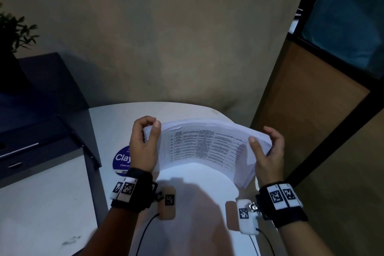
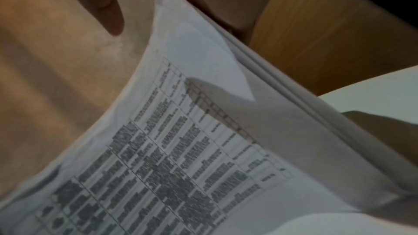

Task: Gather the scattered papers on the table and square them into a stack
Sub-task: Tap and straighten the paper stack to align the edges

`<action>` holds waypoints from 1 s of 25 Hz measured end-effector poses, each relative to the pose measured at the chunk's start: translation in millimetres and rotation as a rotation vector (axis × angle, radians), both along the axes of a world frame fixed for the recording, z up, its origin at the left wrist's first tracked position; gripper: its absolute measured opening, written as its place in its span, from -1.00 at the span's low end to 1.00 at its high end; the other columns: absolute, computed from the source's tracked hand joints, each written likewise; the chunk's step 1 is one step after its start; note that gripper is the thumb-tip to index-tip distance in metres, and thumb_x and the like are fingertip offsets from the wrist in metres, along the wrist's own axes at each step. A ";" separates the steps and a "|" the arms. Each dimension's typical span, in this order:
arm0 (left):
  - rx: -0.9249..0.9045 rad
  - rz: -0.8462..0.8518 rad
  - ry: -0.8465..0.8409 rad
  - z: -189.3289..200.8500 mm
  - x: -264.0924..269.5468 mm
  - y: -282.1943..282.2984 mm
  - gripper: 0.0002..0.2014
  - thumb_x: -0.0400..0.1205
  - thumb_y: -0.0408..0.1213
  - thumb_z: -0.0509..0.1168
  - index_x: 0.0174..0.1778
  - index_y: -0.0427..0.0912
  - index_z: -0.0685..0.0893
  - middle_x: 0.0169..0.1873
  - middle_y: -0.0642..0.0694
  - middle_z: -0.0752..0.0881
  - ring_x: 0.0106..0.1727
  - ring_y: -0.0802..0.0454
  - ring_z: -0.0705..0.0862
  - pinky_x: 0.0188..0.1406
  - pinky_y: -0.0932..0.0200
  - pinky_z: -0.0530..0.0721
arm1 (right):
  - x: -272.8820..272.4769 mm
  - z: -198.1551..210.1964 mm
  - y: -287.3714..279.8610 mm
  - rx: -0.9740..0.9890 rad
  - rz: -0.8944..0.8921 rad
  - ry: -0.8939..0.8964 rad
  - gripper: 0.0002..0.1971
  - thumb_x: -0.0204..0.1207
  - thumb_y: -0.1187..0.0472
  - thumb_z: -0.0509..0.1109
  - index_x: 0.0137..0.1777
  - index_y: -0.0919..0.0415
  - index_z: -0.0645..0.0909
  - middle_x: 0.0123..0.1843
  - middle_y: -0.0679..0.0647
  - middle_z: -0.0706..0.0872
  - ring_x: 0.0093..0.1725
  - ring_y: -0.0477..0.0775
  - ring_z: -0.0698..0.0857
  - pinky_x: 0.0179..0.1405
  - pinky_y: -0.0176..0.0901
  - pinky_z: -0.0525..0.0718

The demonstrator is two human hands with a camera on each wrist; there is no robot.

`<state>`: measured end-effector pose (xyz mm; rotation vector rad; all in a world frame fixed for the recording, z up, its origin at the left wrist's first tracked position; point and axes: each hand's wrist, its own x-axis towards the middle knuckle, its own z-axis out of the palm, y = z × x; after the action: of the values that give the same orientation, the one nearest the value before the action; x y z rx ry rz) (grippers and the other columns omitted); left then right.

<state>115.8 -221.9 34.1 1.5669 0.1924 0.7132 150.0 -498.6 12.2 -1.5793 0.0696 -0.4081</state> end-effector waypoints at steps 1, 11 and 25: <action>0.014 0.067 0.037 1.0 4.2 -1.2 -0.83 0.69 -0.11 0.30 0.04 -0.14 0.61 -0.08 0.07 0.68 -0.17 0.36 0.63 -0.19 0.43 0.58 | 2.9 7.5 3.0 0.010 -0.036 0.038 -0.62 0.54 0.05 0.50 0.31 0.03 0.50 0.12 -0.12 0.62 0.05 -0.15 0.64 -0.12 -0.22 0.62; -0.112 0.111 0.055 -2.6 11.9 -2.1 -0.83 0.76 -0.17 0.21 0.06 -0.19 0.63 -0.01 -0.04 0.76 -0.14 0.21 0.71 -0.34 0.51 0.60 | 14.5 16.6 7.8 -0.007 -0.144 0.100 -0.94 0.62 0.04 0.38 -0.08 -0.05 0.57 -0.06 -0.08 0.66 -0.04 0.03 0.62 -0.21 -0.13 0.50; -0.278 -0.281 0.152 -44.4 11.8 22.8 -0.18 0.31 -0.43 0.60 0.39 0.24 0.41 0.36 -0.23 0.58 0.41 -0.27 0.59 0.26 -0.42 0.65 | -1.7 -20.6 -1.2 -0.081 0.054 0.103 -0.32 0.50 0.46 0.45 0.48 -0.04 0.26 0.38 0.14 0.55 0.34 0.14 0.54 0.25 -0.04 0.56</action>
<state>127.6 -199.1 -10.3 1.3466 0.1711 0.3317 148.3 -499.8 -8.4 -1.6777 0.0902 -0.2898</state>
